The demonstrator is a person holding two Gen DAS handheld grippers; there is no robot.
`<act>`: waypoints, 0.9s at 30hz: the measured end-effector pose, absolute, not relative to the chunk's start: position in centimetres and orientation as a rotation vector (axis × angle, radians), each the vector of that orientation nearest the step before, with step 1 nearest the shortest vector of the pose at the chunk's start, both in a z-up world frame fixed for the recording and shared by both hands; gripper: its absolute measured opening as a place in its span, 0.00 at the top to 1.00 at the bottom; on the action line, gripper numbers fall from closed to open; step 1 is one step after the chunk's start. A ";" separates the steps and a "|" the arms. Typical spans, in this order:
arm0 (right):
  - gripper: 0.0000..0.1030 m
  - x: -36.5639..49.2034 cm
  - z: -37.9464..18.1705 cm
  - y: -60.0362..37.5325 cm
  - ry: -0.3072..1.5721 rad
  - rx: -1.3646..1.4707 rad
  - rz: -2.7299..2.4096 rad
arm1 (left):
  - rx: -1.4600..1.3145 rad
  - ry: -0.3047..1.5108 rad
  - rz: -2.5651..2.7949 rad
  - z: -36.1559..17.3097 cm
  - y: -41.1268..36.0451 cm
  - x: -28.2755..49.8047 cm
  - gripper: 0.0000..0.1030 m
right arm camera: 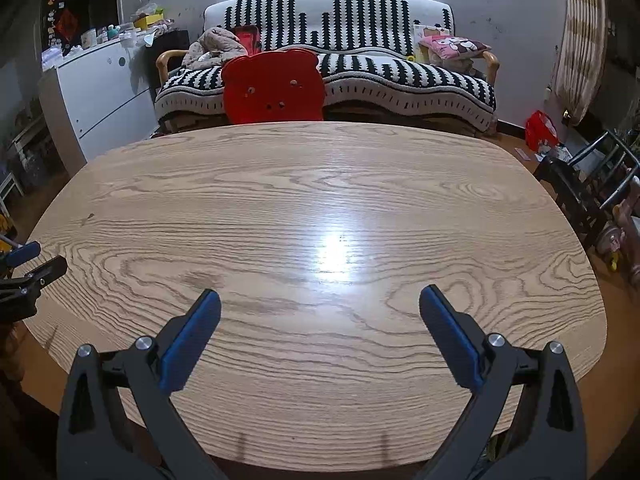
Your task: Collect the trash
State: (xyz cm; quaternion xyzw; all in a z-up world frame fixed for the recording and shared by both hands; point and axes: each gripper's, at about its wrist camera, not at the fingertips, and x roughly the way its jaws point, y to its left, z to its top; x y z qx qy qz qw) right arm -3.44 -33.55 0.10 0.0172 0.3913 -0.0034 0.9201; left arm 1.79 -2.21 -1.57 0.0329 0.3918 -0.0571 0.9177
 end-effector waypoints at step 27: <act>0.07 -3.5 0.3 -33.8 0.812 0.027 -0.002 | 0.063 0.815 -0.105 -1.8 -1.9 1.7 0.07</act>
